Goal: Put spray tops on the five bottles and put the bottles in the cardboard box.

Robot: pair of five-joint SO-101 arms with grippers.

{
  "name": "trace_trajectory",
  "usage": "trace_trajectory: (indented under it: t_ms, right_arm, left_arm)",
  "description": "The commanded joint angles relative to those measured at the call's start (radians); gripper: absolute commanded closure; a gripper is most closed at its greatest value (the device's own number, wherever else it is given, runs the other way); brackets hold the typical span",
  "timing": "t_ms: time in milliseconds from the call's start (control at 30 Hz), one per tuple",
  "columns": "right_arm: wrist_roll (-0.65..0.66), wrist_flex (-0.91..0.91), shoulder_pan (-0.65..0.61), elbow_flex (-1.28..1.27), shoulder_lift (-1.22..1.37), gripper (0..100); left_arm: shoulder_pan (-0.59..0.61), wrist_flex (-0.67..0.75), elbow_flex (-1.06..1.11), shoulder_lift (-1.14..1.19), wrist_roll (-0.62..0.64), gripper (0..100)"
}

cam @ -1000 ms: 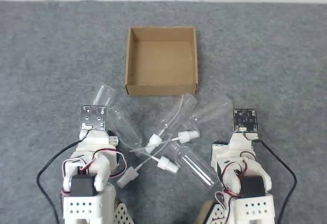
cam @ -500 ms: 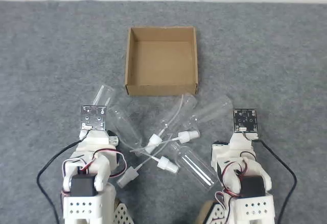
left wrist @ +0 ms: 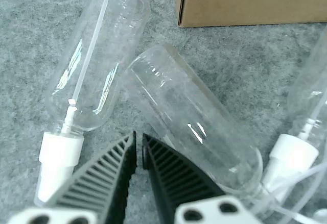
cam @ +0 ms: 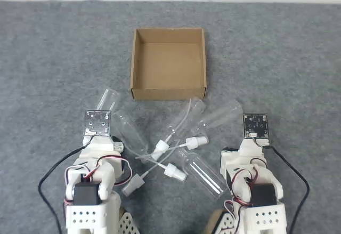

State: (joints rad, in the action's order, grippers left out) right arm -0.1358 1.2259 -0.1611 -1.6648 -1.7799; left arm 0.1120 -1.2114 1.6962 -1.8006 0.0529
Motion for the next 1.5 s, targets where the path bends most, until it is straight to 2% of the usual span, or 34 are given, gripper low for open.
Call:
trace_trajectory:
  t_ms: [0, 800, 1067, 1467]
  right_arm:
    - [-0.009, 0.007, 0.012, -0.021, 0.016, 99.1]
    - [-0.009, 0.007, 0.01, -0.021, 0.016, 99.1]
    - [-0.009, 0.005, -0.077, -0.021, 0.016, 99.1]
    - [-0.008, 0.01, -0.077, -0.021, 0.016, 99.1]
  left_arm:
    - [-0.003, -0.005, -0.012, -0.021, -0.008, 99]
    - [-0.003, -0.005, -0.012, -0.021, -0.008, 99]
    - [-0.003, -0.005, -0.012, -0.021, -0.008, 99]
    - [-0.003, -0.005, -0.012, -0.021, -0.008, 99]
